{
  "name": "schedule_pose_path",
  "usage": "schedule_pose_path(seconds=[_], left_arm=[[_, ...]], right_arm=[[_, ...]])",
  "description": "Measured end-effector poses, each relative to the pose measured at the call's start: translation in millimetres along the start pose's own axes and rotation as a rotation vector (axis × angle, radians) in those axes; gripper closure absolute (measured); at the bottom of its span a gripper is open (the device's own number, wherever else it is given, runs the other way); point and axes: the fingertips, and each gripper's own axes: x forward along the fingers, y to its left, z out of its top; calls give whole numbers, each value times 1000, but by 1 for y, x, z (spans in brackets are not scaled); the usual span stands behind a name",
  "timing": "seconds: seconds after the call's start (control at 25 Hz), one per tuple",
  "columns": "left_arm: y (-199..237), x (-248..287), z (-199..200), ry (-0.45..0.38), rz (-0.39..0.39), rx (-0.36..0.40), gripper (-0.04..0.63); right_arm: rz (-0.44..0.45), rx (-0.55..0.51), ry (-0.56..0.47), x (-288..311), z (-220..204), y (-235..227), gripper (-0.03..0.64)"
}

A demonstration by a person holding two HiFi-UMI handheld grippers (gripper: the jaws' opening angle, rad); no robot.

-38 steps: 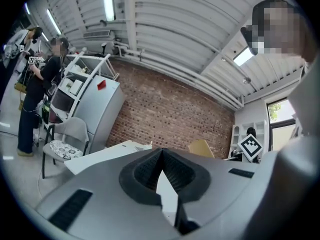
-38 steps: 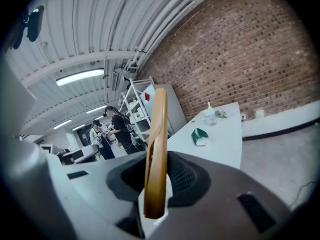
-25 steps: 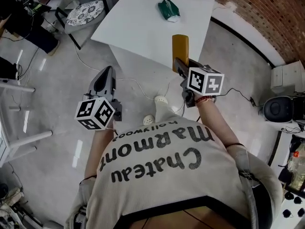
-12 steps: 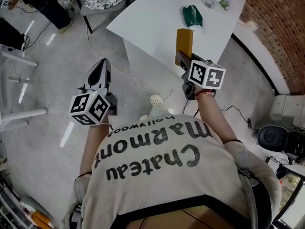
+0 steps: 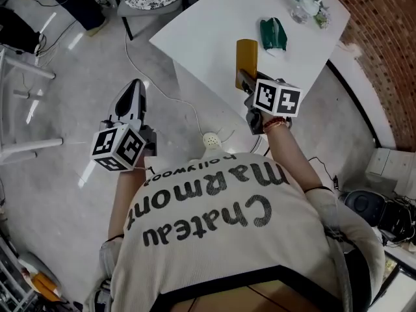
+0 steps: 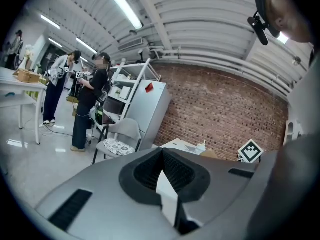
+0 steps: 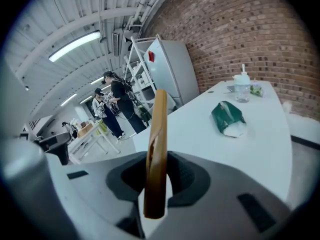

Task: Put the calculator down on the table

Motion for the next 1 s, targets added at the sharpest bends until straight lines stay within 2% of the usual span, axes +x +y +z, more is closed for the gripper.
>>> schedule_pose_path(seconds=[0.4,1.0], left_arm=[[21,-2,-6,-13,117,-16,594],[16,3,-13,-10,158,-41,594]], right_arm=[[30,-15,113,33,-12,-19,526],[57,-21,274,50,-57,-34,526]])
